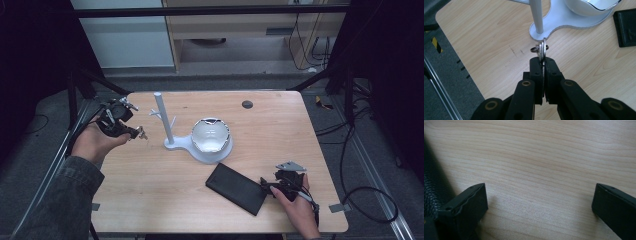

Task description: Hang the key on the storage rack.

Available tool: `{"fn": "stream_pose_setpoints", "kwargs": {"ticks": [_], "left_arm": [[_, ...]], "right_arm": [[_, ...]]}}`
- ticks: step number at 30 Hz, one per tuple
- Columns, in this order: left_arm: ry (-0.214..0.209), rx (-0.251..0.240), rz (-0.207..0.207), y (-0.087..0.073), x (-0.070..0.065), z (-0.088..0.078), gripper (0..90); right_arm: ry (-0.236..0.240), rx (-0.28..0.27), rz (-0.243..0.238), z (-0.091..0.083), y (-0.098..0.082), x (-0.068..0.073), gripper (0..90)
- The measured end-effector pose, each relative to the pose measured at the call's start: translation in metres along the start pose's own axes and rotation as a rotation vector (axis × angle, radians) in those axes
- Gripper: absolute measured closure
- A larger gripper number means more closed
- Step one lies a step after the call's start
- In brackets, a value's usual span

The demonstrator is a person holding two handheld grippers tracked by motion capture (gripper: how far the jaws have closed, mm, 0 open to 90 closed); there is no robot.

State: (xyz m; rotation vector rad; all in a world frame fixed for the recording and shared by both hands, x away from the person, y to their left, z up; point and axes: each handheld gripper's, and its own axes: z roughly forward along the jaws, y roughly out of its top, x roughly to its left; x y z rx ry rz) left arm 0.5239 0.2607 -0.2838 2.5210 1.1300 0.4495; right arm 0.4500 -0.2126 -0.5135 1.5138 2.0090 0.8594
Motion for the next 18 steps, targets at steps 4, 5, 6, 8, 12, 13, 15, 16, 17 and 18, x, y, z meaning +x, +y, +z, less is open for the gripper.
{"fn": "stream_pose_setpoints", "kwargs": {"ticks": [4,5,6,8,12,13,15,16,17,18], "left_arm": [[0.004,0.002,-0.022,0.0,0.005,0.0,86.1],[0.008,0.005,-0.024,0.001,0.007,0.0,86.1],[0.008,0.007,-0.027,0.001,0.008,0.001,86.1],[0.012,0.005,-0.037,0.002,0.011,0.0,86.1],[0.022,-0.002,-0.05,0.004,0.014,0.0,86.1],[0.027,-0.003,-0.045,0.004,0.015,-0.001,86.1],[0.03,-0.005,-0.052,0.004,0.016,0.0,86.1],[0.03,-0.004,-0.054,0.004,0.016,0.001,86.1],[0.029,-0.002,-0.052,0.005,0.016,0.001,86.1],[0.029,-0.002,-0.052,0.005,0.016,0.001,86.1]], "right_arm": [[-0.001,0.001,-0.002,0.0,0.0,0.0,0.7],[-0.001,0.001,-0.003,0.0,0.0,0.0,0.7],[-0.001,0.001,-0.002,0.0,0.0,0.0,0.7],[-0.001,0.002,-0.006,0.0,0.0,0.0,0.7],[-0.001,0.001,-0.002,0.0,0.0,0.0,0.7],[-0.001,0.002,-0.005,0.0,0.0,0.0,0.7],[-0.001,0.002,-0.005,0.0,0.0,0.0,0.7],[-0.001,0.002,-0.003,0.0,0.0,0.0,0.7],[-0.002,0.001,-0.002,0.0,0.0,0.0,0.7],[-0.002,0.001,-0.002,0.0,0.0,0.0,0.7]]}}
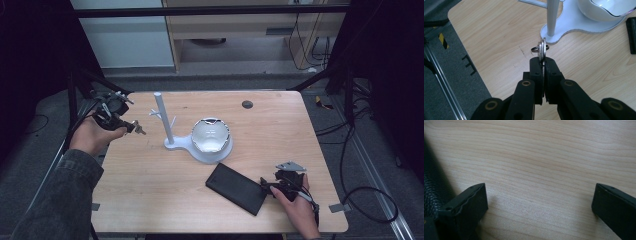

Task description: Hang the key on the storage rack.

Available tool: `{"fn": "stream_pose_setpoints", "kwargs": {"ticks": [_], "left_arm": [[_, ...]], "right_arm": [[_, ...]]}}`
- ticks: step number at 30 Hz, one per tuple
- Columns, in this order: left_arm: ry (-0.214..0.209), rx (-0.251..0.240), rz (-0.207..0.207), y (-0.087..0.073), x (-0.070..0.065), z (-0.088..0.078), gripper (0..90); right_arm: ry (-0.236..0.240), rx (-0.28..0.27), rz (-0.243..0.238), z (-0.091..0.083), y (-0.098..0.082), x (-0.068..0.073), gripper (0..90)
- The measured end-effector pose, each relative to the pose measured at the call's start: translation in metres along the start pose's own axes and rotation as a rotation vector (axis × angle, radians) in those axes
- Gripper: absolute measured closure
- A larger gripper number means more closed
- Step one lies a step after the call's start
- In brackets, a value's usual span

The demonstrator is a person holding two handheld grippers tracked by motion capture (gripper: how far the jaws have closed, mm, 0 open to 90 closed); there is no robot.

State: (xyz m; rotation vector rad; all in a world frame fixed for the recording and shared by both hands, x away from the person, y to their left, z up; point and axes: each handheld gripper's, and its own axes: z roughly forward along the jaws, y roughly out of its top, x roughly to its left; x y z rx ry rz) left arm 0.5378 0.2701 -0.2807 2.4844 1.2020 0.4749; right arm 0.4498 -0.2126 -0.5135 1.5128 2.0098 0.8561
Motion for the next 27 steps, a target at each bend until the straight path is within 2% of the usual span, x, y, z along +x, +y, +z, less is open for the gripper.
{"fn": "stream_pose_setpoints", "kwargs": {"ticks": [8,12,15,20,27], "left_arm": [[0.011,-0.019,0.002,0.007,0.0,-0.005,86.1],[0.015,-0.033,-0.004,0.014,0.0,-0.01,86.1],[0.018,-0.04,0.008,0.023,-0.003,-0.014,86.1],[0.023,-0.027,0.034,0.03,-0.005,-0.014,86.1],[0.019,-0.025,0.041,0.037,-0.007,-0.011,86.1]], "right_arm": [[0.0,0.0,0.0,0.0,0.0,0.0,0.7],[0.0,0.0,0.0,0.0,0.0,0.0,0.7],[0.0,0.0,0.0,0.0,0.0,0.0,0.7],[0.001,-0.001,0.003,0.0,0.0,0.0,0.7],[0.0,0.0,0.0,0.0,0.0,0.0,0.7]]}}
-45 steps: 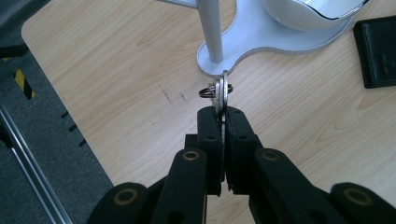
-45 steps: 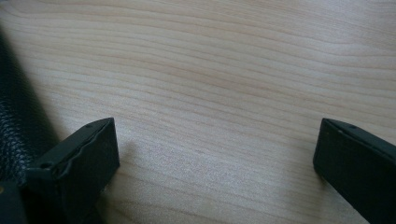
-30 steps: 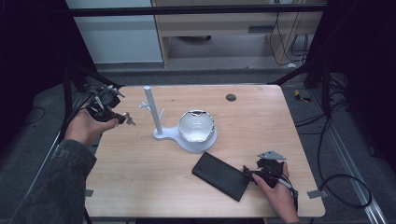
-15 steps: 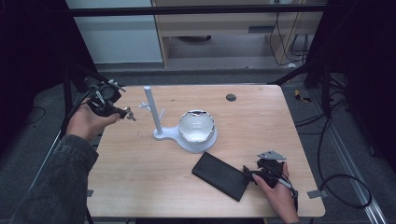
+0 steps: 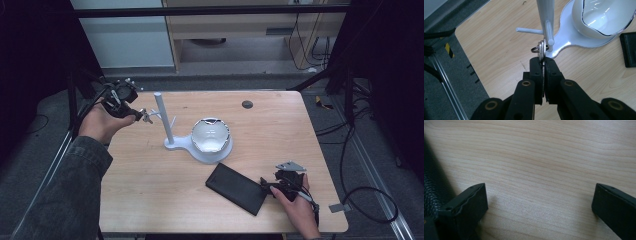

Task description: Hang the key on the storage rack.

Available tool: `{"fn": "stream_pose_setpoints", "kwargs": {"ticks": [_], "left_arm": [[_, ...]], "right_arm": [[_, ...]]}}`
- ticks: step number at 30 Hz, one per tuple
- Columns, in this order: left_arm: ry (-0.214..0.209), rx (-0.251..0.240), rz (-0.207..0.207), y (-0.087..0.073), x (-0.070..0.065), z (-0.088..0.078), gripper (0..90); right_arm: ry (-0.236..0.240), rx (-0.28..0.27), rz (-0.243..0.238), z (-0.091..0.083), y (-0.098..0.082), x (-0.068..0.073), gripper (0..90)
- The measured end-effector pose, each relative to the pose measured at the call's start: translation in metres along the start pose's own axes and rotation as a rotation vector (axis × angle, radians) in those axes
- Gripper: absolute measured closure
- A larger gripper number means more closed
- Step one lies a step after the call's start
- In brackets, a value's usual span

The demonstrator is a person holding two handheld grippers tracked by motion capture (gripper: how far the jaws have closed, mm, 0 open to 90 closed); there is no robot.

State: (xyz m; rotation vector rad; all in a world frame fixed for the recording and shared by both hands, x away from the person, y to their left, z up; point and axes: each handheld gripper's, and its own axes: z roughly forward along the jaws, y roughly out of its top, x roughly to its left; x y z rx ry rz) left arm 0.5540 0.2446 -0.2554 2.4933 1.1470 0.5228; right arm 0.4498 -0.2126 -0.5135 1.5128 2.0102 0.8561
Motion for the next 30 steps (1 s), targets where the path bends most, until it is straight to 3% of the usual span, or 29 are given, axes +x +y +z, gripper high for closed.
{"fn": "stream_pose_setpoints", "kwargs": {"ticks": [14,30], "left_arm": [[-0.018,-0.001,-0.002,0.0032,-0.0013,0.0031,86.1],[-0.006,-0.007,0.006,0.0099,-0.0022,0.0087,86.1]], "right_arm": [[0.0,0.0,0.0,0.0,0.0,0.0,0.7],[0.0,0.0,0.0,0.0,0.0,0.0,0.7]]}}
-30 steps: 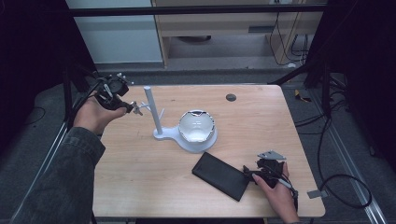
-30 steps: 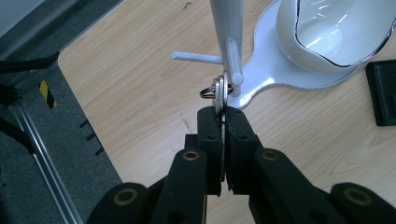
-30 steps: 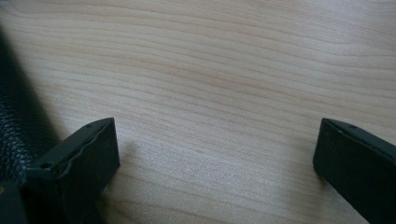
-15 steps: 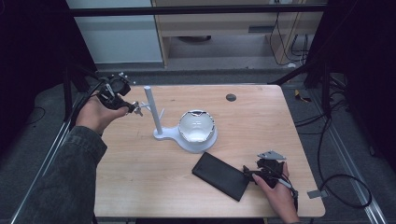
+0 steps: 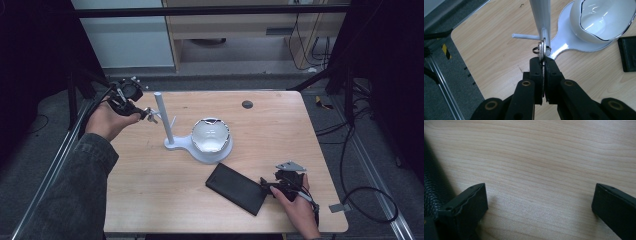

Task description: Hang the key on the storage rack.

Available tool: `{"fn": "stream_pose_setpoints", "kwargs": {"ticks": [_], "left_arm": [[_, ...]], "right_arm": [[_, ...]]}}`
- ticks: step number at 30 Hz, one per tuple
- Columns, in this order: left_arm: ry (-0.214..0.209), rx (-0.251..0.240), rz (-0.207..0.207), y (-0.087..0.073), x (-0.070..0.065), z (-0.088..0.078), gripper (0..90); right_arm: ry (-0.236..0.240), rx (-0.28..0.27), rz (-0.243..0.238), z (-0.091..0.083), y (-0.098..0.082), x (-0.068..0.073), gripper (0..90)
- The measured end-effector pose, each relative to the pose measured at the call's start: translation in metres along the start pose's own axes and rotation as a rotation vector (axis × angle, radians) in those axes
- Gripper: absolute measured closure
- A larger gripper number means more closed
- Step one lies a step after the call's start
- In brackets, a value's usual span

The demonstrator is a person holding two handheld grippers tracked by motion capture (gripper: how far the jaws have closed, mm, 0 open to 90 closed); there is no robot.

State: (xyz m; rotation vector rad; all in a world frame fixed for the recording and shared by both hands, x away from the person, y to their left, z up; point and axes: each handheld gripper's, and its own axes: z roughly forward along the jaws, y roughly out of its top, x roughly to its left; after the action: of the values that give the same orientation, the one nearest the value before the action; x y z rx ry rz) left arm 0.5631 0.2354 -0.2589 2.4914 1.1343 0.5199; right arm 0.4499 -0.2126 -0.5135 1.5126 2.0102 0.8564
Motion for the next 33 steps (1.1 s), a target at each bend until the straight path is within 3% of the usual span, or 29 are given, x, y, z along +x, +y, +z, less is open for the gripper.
{"fn": "stream_pose_setpoints", "kwargs": {"ticks": [5,7,9,14,17,20,21,25,27,30,33], "left_arm": [[-0.008,0.011,-0.013,-0.001,0.0,0.006,86.0],[-0.014,-0.008,-0.004,-0.003,0.0,0.006,85.2],[-0.008,-0.022,0.001,-0.004,-0.001,0.005,72.3],[0.022,-0.105,0.013,-0.024,-0.01,-0.017,62.7],[0.019,-0.121,0.026,-0.03,-0.015,-0.021,58.7],[0.024,-0.156,0.055,-0.042,-0.034,-0.021,52.2],[0.024,-0.156,0.055,-0.042,-0.034,-0.021,48.9],[-0.002,-0.185,0.085,-0.051,-0.059,-0.011,41.2],[-0.008,-0.189,0.086,-0.052,-0.062,-0.009,36.1],[-0.031,-0.203,0.109,-0.055,-0.078,0.005,30.6],[-0.082,-0.198,0.113,-0.057,-0.091,0.017,26.3]], "right_arm": [[0.0,0.0,0.0,0.0,0.0,0.0,0.7],[0.0,0.0,0.0,0.0,0.0,0.0,0.7],[0.0,0.0,0.0,0.0,0.0,0.0,0.7],[0.004,0.0,0.001,0.0,0.0,0.0,0.6],[0.005,-0.001,0.003,0.0,0.0,0.0,0.6],[0.005,0.001,0.003,0.0,0.0,0.0,0.6],[0.004,0.002,0.0,0.0,0.0,0.0,0.6],[0.007,0.002,0.006,0.0,0.0,0.0,0.6],[0.007,0.0,0.004,0.0,0.0,0.0,0.6],[0.008,-0.001,0.006,0.0,0.0,0.0,0.6],[0.007,0.0,0.003,0.0,0.0,0.0,0.6]]}}
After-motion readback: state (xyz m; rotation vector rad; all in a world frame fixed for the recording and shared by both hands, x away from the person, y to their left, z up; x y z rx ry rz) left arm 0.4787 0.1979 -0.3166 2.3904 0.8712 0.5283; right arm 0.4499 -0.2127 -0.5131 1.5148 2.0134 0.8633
